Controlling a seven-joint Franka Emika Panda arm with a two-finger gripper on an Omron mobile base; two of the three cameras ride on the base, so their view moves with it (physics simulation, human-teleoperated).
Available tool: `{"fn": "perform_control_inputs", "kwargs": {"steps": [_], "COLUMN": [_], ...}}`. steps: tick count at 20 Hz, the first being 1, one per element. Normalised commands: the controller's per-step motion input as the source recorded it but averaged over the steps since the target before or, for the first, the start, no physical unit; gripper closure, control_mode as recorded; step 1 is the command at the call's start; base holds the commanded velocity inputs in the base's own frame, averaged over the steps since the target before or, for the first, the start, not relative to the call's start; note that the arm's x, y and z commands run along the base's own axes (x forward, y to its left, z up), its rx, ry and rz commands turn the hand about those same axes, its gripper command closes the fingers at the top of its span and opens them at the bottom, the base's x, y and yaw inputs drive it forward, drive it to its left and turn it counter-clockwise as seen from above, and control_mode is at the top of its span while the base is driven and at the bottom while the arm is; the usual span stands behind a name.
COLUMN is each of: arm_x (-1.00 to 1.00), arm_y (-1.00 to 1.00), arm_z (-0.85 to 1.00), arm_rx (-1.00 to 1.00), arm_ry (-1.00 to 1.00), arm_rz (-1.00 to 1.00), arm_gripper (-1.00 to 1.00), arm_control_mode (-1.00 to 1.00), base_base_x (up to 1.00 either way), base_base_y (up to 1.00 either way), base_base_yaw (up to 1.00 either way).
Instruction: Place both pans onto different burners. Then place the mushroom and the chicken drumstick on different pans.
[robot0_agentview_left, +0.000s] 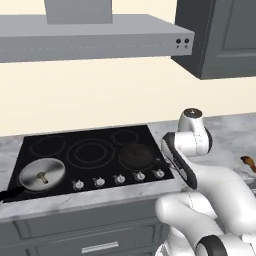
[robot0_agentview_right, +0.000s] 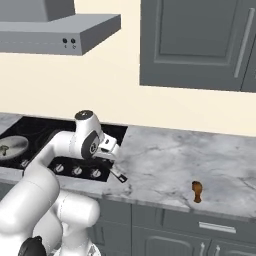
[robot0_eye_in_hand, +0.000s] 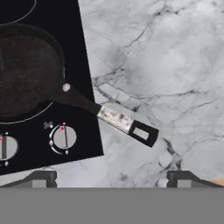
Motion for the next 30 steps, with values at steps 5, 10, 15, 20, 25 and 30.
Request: {"fn": "perform_control_inputs", "kwargs": {"steps": [5, 10, 15, 20, 25, 30], "arm_x": [0.00, 0.00, 0.00, 0.00, 0.00, -0.06], "arm_y": [0.00, 0.00, 0.00, 0.00, 0.00, -0.16], "arm_z": [0.00, 0.00, 0.00, 0.00, 0.00, 0.00], "arm_rx": [0.00, 0.00, 0.00, 0.00, 0.00, 0.00], "arm_ry": [0.00, 0.00, 0.00, 0.00, 0.00, 0.00], "arm_rz": [0.00, 0.00, 0.00, 0.00, 0.00, 0.00], "arm_gripper": [-1.00, -1.00, -1.00, -1.00, -1.00, -1.00], "arm_control_mode": [1.00, 1.00, 1.00, 1.00, 1.00, -1.00], "base_base_x": [-0.13, -0.11, -0.11, -0.06, 0.00, 0.00], "base_base_y": [-0.48, -0.49, -0.45, -0.35, -0.08, 0.00], "base_base_yaw": [0.00, 0.00, 0.00, 0.00, 0.00, 0.00]}}
